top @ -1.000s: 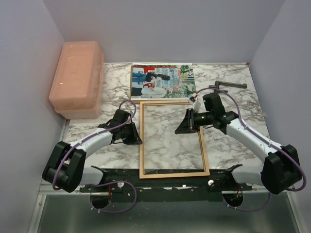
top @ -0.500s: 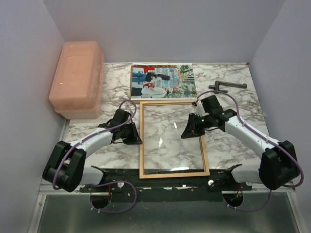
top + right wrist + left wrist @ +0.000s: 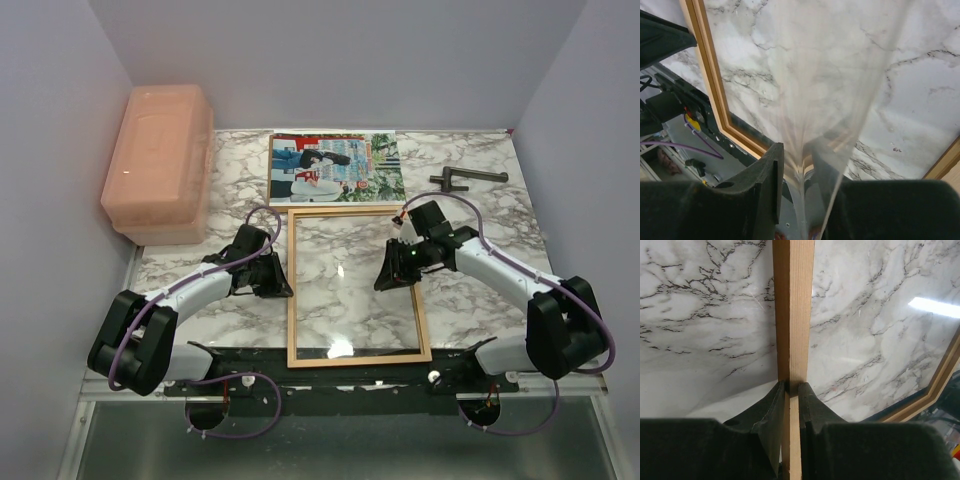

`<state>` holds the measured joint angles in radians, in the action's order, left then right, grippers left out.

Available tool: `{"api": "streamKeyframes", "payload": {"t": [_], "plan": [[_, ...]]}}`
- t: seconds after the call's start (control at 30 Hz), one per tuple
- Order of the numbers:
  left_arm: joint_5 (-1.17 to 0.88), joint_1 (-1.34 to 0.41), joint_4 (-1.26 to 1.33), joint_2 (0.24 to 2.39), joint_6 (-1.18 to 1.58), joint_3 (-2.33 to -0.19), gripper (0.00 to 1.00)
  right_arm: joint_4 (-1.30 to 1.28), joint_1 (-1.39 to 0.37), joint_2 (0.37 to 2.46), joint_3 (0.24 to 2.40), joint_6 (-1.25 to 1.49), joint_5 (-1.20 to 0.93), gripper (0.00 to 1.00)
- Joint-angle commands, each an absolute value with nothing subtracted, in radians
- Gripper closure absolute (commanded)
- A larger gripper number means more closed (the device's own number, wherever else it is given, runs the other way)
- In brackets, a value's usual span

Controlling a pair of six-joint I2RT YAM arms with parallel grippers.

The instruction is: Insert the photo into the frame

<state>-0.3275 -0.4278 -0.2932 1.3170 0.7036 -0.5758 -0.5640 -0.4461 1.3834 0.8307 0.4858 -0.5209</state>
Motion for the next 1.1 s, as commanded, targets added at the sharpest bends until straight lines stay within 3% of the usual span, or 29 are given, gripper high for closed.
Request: {"api": "streamKeyframes", "payload": {"t": [0.0, 0.13, 0.37, 0.5, 0.63, 1.07], "plan": [[-0.233, -0.443, -0.367, 1.372, 0.666, -0.533, 0.83, -0.496, -0.460, 1.401, 0.826, 0.475, -0.538, 0.70], [-0.233, -0.443, -0.365, 1.374, 0.666, -0.533, 0.83, -0.479, -0.460, 1.415, 0.823, 0.481, -0.549, 0.63], [-0.233, -0.443, -0.365, 1.374, 0.667, -0.532, 0.83, -0.462, -0.460, 1.419, 0.821, 0.492, -0.550, 0.40], [-0.233, -0.443, -0.365, 1.374, 0.667, -0.532, 0.83, -0.464, -0.460, 1.417, 0.818, 0.494, -0.536, 0.24], [-0.233, -0.443, -0.366, 1.374, 0.667, -0.532, 0.83, -0.504, -0.460, 1.411, 0.828, 0.500, -0.481, 0.01], [-0.233, -0.443, -0.365, 1.373, 0.666, -0.532, 0.83, -0.607, -0.460, 1.410, 0.826, 0.529, -0.320, 0.00]]}}
